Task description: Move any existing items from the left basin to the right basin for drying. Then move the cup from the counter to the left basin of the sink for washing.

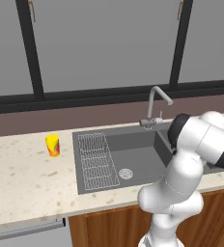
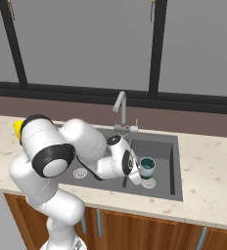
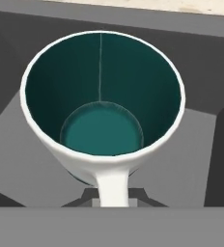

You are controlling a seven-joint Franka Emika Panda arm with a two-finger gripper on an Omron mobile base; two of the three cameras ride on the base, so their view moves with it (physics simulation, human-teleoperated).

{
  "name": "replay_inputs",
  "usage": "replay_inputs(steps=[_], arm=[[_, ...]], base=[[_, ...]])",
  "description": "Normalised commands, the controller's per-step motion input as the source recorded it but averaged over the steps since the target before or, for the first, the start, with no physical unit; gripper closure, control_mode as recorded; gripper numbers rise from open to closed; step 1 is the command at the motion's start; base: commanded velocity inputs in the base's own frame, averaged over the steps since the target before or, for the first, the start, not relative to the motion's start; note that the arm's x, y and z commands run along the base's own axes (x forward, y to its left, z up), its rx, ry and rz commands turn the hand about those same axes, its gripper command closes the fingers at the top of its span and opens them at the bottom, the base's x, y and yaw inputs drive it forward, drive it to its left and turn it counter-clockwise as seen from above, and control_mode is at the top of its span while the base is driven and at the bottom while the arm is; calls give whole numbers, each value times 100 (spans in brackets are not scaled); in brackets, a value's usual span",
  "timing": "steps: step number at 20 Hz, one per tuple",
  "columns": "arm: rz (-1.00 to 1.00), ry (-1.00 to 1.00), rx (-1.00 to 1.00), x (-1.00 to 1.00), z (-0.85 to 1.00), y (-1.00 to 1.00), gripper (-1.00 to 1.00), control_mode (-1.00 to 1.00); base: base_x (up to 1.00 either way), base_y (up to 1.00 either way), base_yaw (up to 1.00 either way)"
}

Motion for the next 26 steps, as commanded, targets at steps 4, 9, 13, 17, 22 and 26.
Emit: replay_inputs(steps=[4, 9, 13, 17, 22, 26], arm=[[1, 1, 0, 6, -14, -2, 100, -100], [2, 2, 0, 7, -14, -2, 100, -100], [2, 4, 0, 10, -12, -1, 100, -100], [2, 3, 0, 10, -14, -1, 100, -100], [2, 4, 0, 8, -14, 0, 100, -100], [3, 3, 0, 3, -13, 0, 100, -100]], base=[[0, 0, 0], [0, 0, 0], [0, 0, 0], [0, 0, 0], [0, 0, 0], [0, 0, 0]])
